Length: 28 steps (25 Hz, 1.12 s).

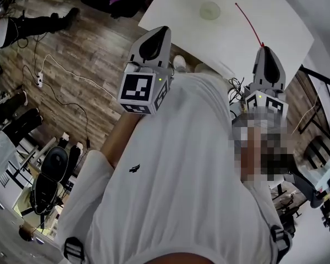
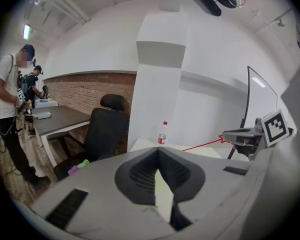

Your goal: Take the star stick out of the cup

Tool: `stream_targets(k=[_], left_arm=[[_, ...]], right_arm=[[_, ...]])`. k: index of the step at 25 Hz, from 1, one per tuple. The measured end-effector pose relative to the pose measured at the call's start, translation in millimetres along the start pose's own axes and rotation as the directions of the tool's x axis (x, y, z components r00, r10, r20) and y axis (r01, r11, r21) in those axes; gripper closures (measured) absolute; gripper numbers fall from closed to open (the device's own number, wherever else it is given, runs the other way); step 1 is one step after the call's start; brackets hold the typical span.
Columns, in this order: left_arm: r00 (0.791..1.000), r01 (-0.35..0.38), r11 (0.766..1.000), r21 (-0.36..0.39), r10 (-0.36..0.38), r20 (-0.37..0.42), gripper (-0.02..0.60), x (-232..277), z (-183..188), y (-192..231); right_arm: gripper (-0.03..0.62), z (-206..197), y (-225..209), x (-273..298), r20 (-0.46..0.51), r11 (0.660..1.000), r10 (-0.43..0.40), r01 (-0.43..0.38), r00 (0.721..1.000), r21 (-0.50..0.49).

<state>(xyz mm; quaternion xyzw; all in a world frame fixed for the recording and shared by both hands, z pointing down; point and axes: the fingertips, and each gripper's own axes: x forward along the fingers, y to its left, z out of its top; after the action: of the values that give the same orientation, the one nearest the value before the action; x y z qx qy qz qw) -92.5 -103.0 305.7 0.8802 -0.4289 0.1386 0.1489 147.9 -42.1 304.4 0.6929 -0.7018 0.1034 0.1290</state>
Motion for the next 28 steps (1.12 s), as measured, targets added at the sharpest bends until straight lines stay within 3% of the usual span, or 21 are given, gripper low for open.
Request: stream_targets(k=[11, 28], left_arm=[[1.0, 0.017, 1.0, 0.014, -0.017, 0.0, 0.584, 0.2, -3.5, 1.7], [0.999, 0.045, 0.999, 0.014, -0.045, -0.006, 0.584, 0.1, -9.2, -6.3]], right_arm=[[0.576, 4.1, 15.4, 2.6, -0.027, 0.998, 0.032, -0.034, 0.999, -0.06], [0.576, 5.7, 21.9, -1.8, -0.032, 0.997, 0.036, -0.038, 0.999, -0.064]])
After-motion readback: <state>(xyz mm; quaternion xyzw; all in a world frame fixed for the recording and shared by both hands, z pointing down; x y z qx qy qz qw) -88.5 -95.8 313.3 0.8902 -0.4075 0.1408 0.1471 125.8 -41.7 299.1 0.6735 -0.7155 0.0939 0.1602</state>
